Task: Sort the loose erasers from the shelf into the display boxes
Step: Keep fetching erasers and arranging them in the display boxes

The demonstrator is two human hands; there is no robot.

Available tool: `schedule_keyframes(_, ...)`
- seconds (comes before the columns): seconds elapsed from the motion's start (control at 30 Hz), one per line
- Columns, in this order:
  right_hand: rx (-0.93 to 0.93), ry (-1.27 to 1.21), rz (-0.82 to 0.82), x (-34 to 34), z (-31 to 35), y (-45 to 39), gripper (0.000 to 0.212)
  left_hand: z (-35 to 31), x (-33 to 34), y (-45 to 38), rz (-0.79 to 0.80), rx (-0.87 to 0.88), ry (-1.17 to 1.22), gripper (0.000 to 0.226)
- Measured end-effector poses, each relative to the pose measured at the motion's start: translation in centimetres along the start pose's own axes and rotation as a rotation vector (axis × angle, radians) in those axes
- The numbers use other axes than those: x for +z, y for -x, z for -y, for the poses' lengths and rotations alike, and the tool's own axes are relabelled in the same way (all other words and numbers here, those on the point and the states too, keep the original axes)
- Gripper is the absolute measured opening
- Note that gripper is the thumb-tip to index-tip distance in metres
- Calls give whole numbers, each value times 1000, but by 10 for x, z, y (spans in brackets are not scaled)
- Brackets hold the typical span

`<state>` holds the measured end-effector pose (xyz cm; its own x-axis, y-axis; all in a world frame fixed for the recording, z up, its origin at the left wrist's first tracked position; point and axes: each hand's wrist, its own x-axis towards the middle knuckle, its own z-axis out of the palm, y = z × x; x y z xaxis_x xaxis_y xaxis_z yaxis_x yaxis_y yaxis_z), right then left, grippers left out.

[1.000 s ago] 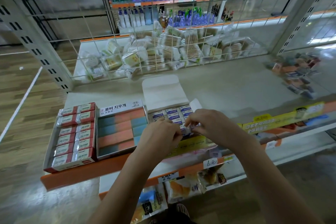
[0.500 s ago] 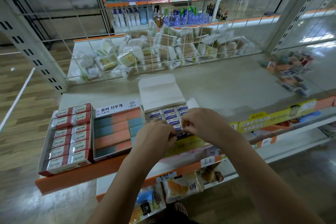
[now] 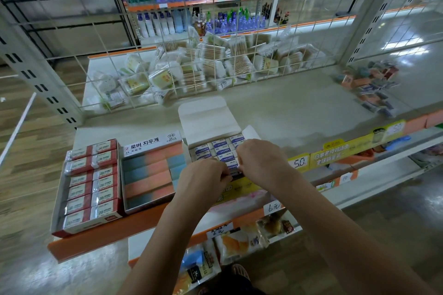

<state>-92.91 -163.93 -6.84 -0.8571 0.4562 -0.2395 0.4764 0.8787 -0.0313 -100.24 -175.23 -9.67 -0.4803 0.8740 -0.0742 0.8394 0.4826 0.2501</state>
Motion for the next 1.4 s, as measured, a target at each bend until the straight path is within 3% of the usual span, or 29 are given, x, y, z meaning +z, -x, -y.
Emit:
schedule_keyframes(0.37, 59, 16, -41, -1, 0, 5, 13, 1, -1, 2, 11, 31, 9, 29)
schedule_keyframes(0.57, 20, -97, -48, 2, -11, 2, 15, 2, -3, 4, 19, 69, 26, 28)
schedule_keyframes(0.73, -82, -273, -176, -4, -32, 12, 18, 0, -15, -4, -37, 121, 66, 27)
schedule_keyframes(0.83, -36, -277, -245, -7, -57, 22, 23, -14, -21, -21, -98, 173, 60, 26)
schedule_keyframes(1.03, 136, -240, -226, -1, -139, 50, 32, -83, -9, -56, -206, 301, 104, 28)
schedule_keyframes(1.4, 293, -239, -235, 24, -315, 100, 33, -264, 53, -145, -93, 324, 107, 39)
